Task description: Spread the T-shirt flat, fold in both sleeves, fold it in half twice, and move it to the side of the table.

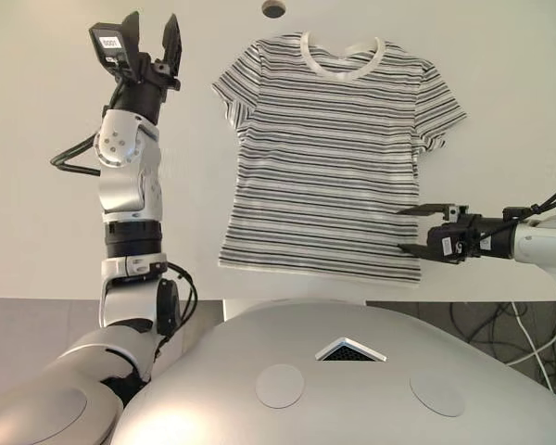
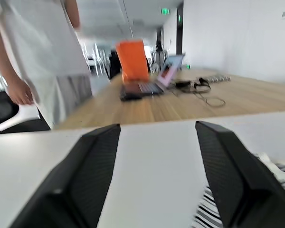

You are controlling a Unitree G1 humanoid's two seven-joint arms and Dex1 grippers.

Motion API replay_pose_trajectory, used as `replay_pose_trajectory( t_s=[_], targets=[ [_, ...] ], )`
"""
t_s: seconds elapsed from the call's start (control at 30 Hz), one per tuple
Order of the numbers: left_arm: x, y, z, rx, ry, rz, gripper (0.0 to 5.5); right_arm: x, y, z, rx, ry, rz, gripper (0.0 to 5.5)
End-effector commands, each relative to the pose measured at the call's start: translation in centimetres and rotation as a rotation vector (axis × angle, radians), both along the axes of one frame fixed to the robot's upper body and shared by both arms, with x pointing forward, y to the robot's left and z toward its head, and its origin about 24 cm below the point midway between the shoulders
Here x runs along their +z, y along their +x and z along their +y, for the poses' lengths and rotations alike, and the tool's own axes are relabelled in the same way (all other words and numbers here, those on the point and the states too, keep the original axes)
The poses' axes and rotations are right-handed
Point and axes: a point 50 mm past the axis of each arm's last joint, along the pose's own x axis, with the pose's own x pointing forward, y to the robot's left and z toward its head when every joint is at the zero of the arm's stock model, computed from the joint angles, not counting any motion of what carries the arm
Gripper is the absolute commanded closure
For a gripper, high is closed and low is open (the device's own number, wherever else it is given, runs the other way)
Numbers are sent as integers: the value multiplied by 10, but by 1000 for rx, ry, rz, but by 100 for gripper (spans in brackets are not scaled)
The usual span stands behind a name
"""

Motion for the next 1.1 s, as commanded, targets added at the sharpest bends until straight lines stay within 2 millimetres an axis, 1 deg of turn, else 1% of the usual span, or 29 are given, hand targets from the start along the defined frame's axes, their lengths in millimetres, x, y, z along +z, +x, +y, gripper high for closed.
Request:
replay_pose_trajectory(
  t_s=[0.03, 0.1, 0.13, 0.2, 0.27, 0.37, 0.47, 0.6, 0.7, 0.9, 1.1],
  targets=[
    [-7, 0, -3, -71, -81, 91, 257, 45, 42, 7, -208, 361, -238, 235],
    [-17, -1, -4, -121, -122, 177, 257, 80, 62, 7, -370, 692, -388, 235],
    [-23, 0, -4, -142, -150, 235, 257, 92, 66, 6, -416, 807, -432, 235],
    [-37, 1, -4, -193, -207, 364, 257, 108, 67, 2, -492, 997, -484, 235],
    [-46, 1, -3, -232, -240, 450, 257, 115, 66, 0, -539, 1095, -499, 235],
    [-58, 5, 2, -220, -268, 526, 257, 108, 64, -1, -581, 1110, -500, 235],
    [-65, 10, 6, -205, -259, 560, 257, 102, 64, -1, -604, 1106, -498, 235],
    [-77, 17, -6, -226, -218, 608, 257, 97, 63, -4, -632, 1095, -511, 235],
    [-82, 20, -12, -240, -204, 627, 257, 93, 62, -5, -645, 1081, -519, 235],
    [-93, 18, -23, -295, -164, 675, 257, 85, 61, -4, -659, 1049, -535, 235],
    [-93, 18, -19, -298, -203, 671, 363, 80, 62, -3, -672, 1036, -549, 239]
  ],
)
